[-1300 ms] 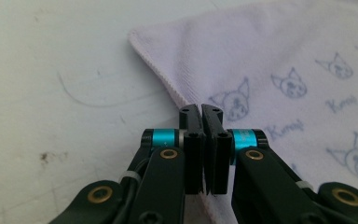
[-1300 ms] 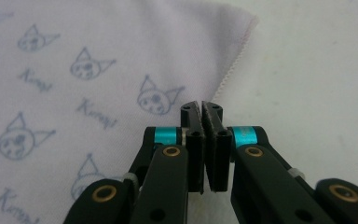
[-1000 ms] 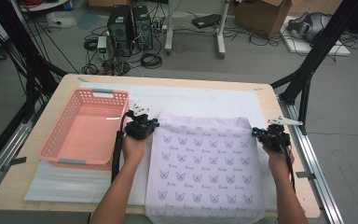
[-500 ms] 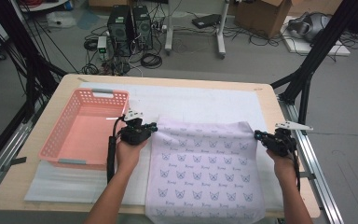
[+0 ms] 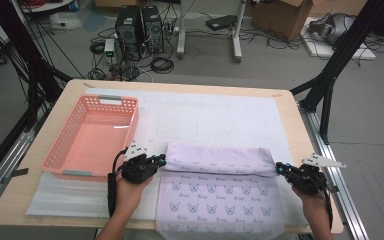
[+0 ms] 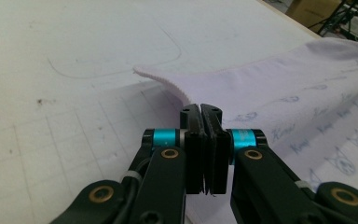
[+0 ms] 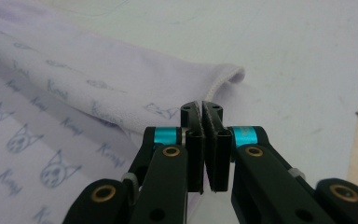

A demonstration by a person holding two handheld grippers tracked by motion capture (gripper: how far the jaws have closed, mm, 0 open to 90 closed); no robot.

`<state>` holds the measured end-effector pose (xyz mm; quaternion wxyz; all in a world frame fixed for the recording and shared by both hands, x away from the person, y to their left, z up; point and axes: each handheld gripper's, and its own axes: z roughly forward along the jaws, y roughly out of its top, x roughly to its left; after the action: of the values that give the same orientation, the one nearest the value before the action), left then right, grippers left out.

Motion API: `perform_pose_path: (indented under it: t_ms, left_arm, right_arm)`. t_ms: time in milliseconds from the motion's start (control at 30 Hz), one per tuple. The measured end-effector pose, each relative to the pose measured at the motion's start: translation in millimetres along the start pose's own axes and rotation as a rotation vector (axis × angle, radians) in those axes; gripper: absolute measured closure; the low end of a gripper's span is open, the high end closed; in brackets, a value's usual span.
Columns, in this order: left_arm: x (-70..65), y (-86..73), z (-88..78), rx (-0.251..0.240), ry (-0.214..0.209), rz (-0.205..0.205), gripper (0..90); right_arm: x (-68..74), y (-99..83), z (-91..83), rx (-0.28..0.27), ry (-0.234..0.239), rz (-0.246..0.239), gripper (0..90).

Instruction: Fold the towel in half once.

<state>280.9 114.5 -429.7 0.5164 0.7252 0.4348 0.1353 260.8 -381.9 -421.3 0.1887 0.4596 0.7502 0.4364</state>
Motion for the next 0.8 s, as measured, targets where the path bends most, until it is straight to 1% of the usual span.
perform_pose_path:
  t_ms: [100,167,200,267,300,333,400,433,467,500,533,567,600,633,667,733,800]
  left_arm:
    - [-4.7,-6.5,-7.9,0.013,-0.019,0.021,87.7]
    - [-6.8,-10.6,-12.8,0.011,-0.026,0.019,87.7]
    - [-8.1,-12.8,-14.8,0.015,-0.027,0.023,87.7]
    - [-11.7,-18.3,-17.3,0.025,-0.036,0.027,87.6]
    - [-13.9,-21.8,-18.2,0.036,-0.037,0.029,87.7]
    - [-15.0,-25.5,-19.4,0.05,-0.047,0.036,87.7]
    - [-16.6,-32.7,-21.4,0.067,-0.055,0.036,87.5]
    - [-16.2,-35.0,-21.9,0.075,-0.065,0.032,87.1]
    - [-15.2,-35.5,-21.3,0.075,-0.07,0.021,85.0]
    - [-13.3,-33.9,-20.0,0.075,-0.071,0.004,75.3]
    - [-11.3,-30.6,-17.8,0.076,-0.062,-0.022,60.9]
    - [-9.3,-26.4,-15.6,0.078,-0.056,-0.046,51.8]
    - [-7.7,-22.2,-12.9,0.07,-0.054,-0.054,48.9]
    - [-6.0,-17.8,-9.3,0.068,-0.047,-0.052,47.0]
    - [-4.6,-13.3,-4.9,0.072,-0.037,-0.057,45.0]
    - [-1.8,-4.7,5.3,0.079,-0.037,-0.064,43.9]
    - [1.0,1.8,16.4,0.095,-0.03,-0.067,43.8]
  right_arm:
    - [4.6,-8.2,-7.0,0.001,0.007,0.0,88.0]
    - [7.8,-12.9,-10.8,0.008,0.012,-0.003,87.9]
    - [9.3,-15.1,-12.4,0.01,0.009,-0.011,87.9]
    - [12.8,-19.6,-15.4,0.02,0.019,-0.01,87.9]
    - [14.4,-21.6,-16.7,0.027,0.02,-0.01,87.9]
    - [15.6,-23.5,-18.2,0.039,0.02,-0.013,88.0]
    - [17.5,-27.2,-21.7,0.066,0.018,-0.014,87.9]
    - [17.9,-29.3,-22.4,0.082,0.021,-0.002,87.5]
    - [17.7,-31.1,-22.3,0.101,0.028,0.005,86.0]
    - [17.7,-31.9,-21.3,0.122,0.033,0.014,80.7]
    - [17.6,-31.7,-20.3,0.126,0.018,0.018,72.7]
    - [16.5,-30.4,-19.2,0.12,0.013,0.029,68.8]
    - [15.4,-27.9,-18.2,0.113,0.009,0.042,63.0]
    - [14.4,-24.8,-16.7,0.101,-0.005,0.051,58.3]
    - [13.3,-21.3,-14.9,0.094,-0.012,0.061,56.9]
    - [10.9,-13.1,-9.8,0.084,-0.029,0.076,53.3]
    - [7.8,-4.3,-2.0,0.086,-0.028,0.087,52.6]
